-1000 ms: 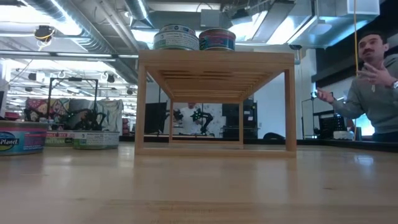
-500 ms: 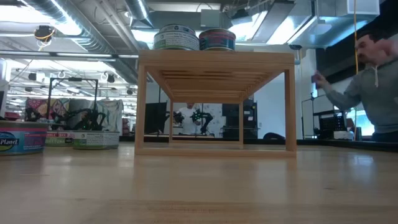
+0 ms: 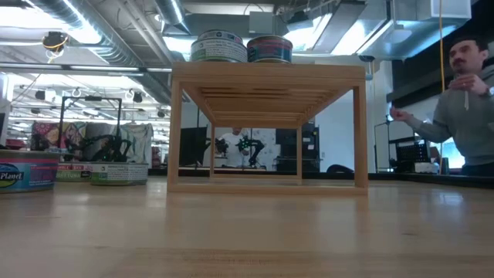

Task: Stack canned seafood by type on shelf
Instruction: Put the blue tuna can on the shelf

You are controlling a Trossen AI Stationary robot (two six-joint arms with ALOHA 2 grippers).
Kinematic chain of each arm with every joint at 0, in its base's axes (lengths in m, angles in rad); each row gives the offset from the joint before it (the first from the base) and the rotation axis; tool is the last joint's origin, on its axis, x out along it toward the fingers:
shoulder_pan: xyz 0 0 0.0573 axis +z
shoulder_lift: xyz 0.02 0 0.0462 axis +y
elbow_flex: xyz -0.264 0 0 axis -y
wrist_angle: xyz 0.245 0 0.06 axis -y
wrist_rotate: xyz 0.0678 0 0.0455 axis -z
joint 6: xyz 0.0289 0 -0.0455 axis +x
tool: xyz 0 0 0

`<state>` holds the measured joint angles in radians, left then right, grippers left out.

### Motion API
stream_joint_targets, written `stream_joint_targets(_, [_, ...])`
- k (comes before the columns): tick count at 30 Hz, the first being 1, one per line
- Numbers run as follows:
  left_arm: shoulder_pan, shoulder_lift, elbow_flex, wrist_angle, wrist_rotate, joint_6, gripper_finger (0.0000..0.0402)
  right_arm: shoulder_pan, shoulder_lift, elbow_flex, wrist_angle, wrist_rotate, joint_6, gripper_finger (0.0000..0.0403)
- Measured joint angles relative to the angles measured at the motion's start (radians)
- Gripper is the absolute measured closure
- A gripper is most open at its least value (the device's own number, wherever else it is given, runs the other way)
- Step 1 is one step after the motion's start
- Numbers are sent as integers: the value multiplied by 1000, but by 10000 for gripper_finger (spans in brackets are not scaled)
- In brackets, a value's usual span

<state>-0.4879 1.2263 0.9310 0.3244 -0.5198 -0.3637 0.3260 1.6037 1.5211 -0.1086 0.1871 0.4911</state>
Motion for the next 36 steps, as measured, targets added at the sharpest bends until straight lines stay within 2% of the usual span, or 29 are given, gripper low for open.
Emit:
stream_joint_targets(4, [-1,0,0,-8,3,3,215,0,0,0,-2,-21,0,175])
stream_joint_targets(9, [-1,0,0,-26,6,-7,207,0,0,0,-8,-26,-10,214])
stream_joint_targets(20, [-3,5,1,-40,7,76,170,0,-18,-1,-63,-67,33,213])
stream_joint_targets(29, [-3,5,1,-107,7,105,165,1,-98,-1,-288,-55,91,213])
stream_joint_targets(36, [-3,5,1,-139,9,104,165,0,-155,0,-557,31,150,213])
